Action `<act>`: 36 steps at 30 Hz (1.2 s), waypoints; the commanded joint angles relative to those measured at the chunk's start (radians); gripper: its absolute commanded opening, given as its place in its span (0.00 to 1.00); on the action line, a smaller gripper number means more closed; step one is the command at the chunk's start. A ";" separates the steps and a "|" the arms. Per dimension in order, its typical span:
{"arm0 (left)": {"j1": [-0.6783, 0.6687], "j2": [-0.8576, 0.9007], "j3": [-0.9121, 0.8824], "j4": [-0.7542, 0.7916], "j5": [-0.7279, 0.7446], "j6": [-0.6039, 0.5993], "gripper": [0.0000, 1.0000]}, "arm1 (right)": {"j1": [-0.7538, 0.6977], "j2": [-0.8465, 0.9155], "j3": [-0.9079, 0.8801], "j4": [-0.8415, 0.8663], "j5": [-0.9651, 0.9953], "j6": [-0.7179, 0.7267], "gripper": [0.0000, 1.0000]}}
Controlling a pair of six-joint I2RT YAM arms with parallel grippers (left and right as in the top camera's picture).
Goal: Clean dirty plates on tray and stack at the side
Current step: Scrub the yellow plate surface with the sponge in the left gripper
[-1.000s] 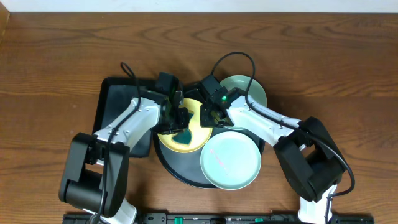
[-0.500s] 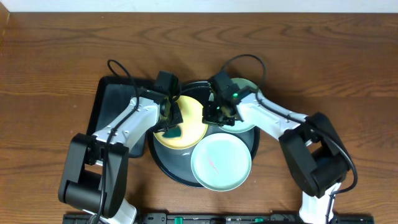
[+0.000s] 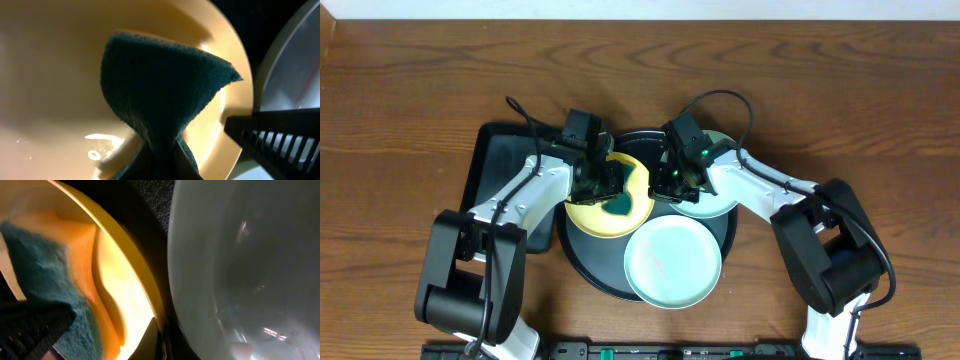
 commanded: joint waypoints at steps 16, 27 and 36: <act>-0.010 0.009 0.002 -0.175 -0.466 -0.169 0.07 | -0.006 0.011 -0.019 0.000 0.021 0.008 0.01; -0.059 0.009 0.003 -0.202 -0.079 0.064 0.07 | -0.006 0.011 -0.019 0.000 0.024 0.008 0.01; -0.042 0.009 0.010 -0.019 -0.156 0.064 0.07 | -0.006 0.011 -0.019 0.000 0.025 0.008 0.01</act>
